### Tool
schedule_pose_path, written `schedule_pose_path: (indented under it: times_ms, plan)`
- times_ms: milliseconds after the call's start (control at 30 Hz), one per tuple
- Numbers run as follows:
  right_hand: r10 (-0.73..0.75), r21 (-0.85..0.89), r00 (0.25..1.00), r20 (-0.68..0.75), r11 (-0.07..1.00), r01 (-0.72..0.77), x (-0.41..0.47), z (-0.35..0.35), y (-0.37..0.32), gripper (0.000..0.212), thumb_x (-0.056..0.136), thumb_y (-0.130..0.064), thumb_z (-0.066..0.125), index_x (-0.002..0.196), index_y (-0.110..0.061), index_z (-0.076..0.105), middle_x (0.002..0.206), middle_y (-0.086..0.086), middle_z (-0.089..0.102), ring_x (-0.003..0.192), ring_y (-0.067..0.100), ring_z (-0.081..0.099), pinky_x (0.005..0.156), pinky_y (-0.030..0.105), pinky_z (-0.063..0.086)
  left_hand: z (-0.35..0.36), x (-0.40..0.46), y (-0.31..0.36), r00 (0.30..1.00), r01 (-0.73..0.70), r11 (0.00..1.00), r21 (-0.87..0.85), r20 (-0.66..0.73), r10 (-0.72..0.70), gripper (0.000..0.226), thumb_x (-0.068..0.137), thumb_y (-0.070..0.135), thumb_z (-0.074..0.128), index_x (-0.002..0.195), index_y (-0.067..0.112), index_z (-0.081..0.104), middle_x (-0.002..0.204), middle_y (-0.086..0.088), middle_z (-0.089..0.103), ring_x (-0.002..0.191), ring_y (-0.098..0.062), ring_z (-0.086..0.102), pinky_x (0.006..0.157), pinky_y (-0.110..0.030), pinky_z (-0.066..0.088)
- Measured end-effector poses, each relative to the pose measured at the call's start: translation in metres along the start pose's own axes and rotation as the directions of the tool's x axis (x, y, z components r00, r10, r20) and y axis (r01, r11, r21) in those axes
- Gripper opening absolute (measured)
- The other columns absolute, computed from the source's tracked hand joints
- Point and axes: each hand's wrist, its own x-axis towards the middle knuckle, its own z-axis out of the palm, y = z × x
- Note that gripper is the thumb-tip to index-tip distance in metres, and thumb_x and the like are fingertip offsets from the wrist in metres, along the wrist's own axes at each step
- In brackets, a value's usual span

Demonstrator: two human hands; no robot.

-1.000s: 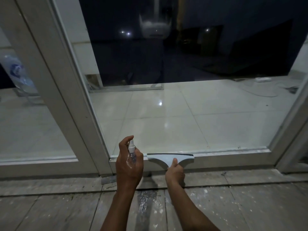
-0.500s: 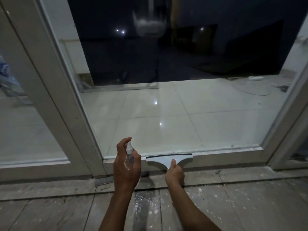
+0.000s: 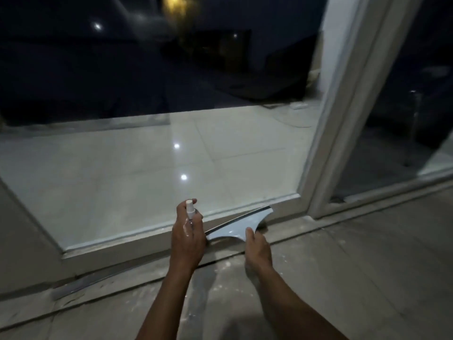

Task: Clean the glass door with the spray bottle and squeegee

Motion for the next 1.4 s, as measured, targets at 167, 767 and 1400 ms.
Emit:
schedule_pose_path:
  times_ms: [167,767,1400]
  plan:
    - [-0.068,-0.007,0.994,-0.08,0.998,0.067,0.017,-0.12,0.041,0.046,0.102,-0.037,0.052,0.138,-0.008,0.051,0.138,0.017,0.059,0.13,0.035,0.052,0.1,0.034,0.04,0.077,-0.022,0.023,0.963,0.002,0.995,-0.1,0.267,0.025,0.016,0.109,0.023,0.038,0.12,0.025,0.05,0.093,0.014,0.068,0.08,-0.004,0.064,0.07,-0.017,0.047]
    - [0.168,0.127,0.964,-0.207,0.981,-0.143,0.155,-0.323,0.2,0.064,0.099,-0.052,0.052,0.144,-0.006,0.049,0.147,0.014,0.052,0.134,0.031,0.049,0.11,0.039,0.036,0.359,-0.061,0.062,0.836,0.122,0.988,-0.091,0.546,-0.053,0.032,0.103,0.031,0.057,0.133,0.028,0.063,0.107,0.021,0.063,0.099,0.013,0.061,0.077,-0.006,0.047]
    - [0.209,-0.434,0.976,-0.056,0.875,-0.212,0.257,-0.343,0.287,0.052,0.109,-0.024,0.035,0.158,-0.011,0.025,0.162,0.012,0.029,0.146,0.029,0.032,0.121,0.04,0.026,0.49,-0.092,0.041,0.73,0.107,0.992,0.072,0.672,-0.127,0.044,0.105,0.036,0.046,0.148,0.024,0.047,0.148,0.0,0.05,0.134,-0.012,0.046,0.113,-0.039,0.041]
